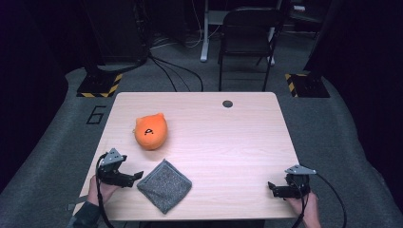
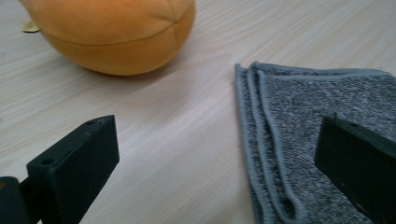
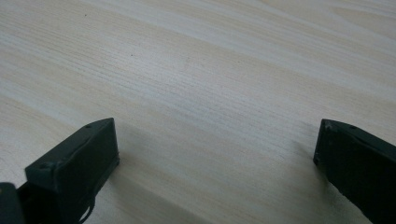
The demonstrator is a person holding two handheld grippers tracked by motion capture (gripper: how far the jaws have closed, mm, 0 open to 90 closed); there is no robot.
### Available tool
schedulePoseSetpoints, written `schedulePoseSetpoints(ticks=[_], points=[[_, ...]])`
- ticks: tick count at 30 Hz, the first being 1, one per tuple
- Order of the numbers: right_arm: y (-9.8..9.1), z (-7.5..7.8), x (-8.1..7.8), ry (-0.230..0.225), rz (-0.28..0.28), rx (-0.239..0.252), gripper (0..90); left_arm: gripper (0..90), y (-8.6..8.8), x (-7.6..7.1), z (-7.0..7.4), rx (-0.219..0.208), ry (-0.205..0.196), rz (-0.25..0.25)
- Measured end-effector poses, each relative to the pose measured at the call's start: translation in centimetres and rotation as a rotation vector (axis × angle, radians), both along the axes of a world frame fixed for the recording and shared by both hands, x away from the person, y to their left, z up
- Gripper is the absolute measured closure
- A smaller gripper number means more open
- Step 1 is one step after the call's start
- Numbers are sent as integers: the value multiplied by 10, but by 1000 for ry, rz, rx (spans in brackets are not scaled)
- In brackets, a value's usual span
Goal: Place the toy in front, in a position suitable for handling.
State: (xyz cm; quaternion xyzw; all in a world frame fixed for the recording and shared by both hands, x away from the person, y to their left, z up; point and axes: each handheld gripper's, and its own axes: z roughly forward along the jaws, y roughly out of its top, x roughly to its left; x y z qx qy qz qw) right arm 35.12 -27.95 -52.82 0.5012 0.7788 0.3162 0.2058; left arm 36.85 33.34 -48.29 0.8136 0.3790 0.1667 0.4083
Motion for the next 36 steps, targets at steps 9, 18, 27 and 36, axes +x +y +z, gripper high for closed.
schedulePoseSetpoints(ticks=[9,18,27,36], points=[[0,0,0,0,0,0,0,0,-33,-12,0,11,11,-92],[0,0,0,-2,-1,0,0,0,-57,-16,-10,35,47,-166],[0,0,0,-1,-3,2,0,38,-75,-17,-28,84,87,-224],[0,0,0,-5,-2,-1,0,318,-79,-20,-33,123,80,-255]])
